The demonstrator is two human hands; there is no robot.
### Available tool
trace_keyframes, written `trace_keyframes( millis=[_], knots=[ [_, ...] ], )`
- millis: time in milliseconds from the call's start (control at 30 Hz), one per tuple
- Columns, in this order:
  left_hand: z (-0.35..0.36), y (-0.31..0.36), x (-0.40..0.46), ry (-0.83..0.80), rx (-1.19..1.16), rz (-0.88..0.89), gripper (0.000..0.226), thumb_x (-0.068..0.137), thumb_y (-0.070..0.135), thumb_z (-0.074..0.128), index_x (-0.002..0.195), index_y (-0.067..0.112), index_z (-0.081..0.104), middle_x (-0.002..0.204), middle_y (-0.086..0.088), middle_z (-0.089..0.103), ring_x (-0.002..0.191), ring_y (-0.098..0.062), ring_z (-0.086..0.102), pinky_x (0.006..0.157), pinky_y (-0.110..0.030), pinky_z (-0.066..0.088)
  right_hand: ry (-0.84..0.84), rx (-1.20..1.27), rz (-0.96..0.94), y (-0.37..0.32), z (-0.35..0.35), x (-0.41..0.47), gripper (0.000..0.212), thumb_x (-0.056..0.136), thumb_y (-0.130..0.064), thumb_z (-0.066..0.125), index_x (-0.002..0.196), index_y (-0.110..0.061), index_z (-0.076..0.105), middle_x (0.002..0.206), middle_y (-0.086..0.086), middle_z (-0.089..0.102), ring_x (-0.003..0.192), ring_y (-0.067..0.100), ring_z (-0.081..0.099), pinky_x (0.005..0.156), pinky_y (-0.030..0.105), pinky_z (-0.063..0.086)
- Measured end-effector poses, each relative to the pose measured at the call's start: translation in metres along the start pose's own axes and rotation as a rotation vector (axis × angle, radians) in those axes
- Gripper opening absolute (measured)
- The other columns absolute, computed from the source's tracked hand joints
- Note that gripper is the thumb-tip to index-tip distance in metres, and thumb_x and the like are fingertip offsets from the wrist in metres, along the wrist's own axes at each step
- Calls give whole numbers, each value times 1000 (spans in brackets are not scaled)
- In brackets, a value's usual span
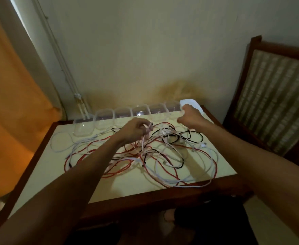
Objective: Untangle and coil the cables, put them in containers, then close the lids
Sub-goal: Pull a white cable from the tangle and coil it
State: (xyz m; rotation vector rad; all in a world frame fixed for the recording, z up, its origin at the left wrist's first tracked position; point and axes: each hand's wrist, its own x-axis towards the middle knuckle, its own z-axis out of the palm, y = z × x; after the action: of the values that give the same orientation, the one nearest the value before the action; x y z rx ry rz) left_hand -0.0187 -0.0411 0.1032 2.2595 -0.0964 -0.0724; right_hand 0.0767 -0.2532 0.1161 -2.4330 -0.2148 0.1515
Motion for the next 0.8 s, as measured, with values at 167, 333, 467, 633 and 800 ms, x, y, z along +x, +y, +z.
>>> trace_keyframes(
  millis=[167, 333, 467, 633, 800],
  knots=[
    [-34, 55, 2, 68, -38, 201, 26, 98, -5, 46, 102, 6, 69, 69, -13, 51, 61, -19, 50, 58, -29, 47, -91, -85, -553, -26, -31, -2, 74, 90, -10, 68, 153, -18, 31, 157, 11, 32, 141, 24, 34, 112, 37, 35],
    [-61, 83, 14, 226, -212, 245, 27, 100, 0, 43, 105, 9, 68, 69, -10, 51, 65, -22, 51, 62, -35, 52, -179, 179, -509, -63, -56, -6, 21, 102, -14, 52, 116, -4, 63, 111, 7, 68, 97, 19, 66, 76, 29, 54],
    [-51, 68, 15, 135, -337, 173, 19, 98, 6, 50, 103, 13, 67, 69, -7, 55, 67, -22, 53, 65, -35, 51, -146, 545, -410, -87, -75, -7, 22, 104, -9, 46, 93, -1, 64, 95, 18, 70, 84, 23, 72, 79, 37, 60],
    [-21, 15, 12, -31, -103, 113, 21, 98, 10, 53, 86, 9, 70, 75, -2, 67, 76, -19, 61, 75, -40, 52, 25, 721, -336, -98, -92, 0, 19, 101, -6, 49, 89, -3, 63, 89, 17, 68, 66, 19, 70, 57, 26, 57],
    [-33, -2, 15, 115, -135, 34, 26, 99, 2, 47, 81, 7, 66, 71, -8, 64, 69, -19, 56, 67, -34, 47, -77, -127, -253, -60, -88, 8, 22, 94, -6, 55, 111, -16, 63, 97, 14, 71, 67, 24, 69, 54, 32, 51]
  ],
)
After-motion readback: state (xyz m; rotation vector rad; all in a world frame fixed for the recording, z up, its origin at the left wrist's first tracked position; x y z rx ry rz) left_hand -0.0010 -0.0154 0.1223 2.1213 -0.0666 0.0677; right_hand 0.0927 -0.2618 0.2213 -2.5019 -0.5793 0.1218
